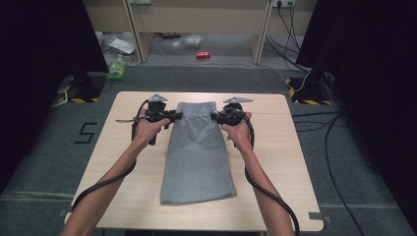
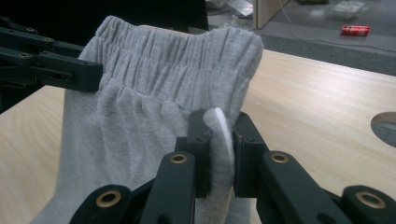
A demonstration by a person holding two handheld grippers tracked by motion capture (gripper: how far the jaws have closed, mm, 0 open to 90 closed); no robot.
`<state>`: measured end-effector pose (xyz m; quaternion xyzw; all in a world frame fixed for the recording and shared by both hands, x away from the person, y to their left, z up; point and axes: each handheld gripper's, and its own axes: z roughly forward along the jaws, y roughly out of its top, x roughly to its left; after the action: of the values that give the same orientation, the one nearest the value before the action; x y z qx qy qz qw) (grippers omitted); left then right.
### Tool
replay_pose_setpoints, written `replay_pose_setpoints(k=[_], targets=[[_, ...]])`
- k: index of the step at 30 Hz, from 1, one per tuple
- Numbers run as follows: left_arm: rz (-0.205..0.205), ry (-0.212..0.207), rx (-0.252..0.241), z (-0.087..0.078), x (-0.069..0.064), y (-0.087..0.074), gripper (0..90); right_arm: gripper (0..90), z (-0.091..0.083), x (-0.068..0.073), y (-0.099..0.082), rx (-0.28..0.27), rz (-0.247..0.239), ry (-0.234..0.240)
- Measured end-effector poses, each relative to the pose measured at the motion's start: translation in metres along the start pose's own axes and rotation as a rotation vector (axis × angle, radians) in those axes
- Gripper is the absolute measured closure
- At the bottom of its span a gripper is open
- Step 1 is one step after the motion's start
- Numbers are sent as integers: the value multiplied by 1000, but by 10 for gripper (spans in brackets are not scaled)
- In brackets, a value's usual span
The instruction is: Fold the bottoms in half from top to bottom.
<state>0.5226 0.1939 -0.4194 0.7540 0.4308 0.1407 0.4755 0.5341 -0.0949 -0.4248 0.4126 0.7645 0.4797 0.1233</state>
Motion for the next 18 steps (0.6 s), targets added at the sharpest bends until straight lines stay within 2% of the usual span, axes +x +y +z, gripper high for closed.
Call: replay_pose_setpoints(k=[3,10,15,18], targets=[[43,-15,-6,-11,-9,-7,705,802,-11,6,-6,-12,-14,16],[80,-55,-35,-35,-26,-23,709,801,-38,26,-23,-50,-48,51],[104,-94,-57,-53,-41,-46,711,802,-54,41,-39,-66,-76,70],[105,-125,-67,-62,-47,-63,712,802,-63,50,-52,-64,-89,84]])
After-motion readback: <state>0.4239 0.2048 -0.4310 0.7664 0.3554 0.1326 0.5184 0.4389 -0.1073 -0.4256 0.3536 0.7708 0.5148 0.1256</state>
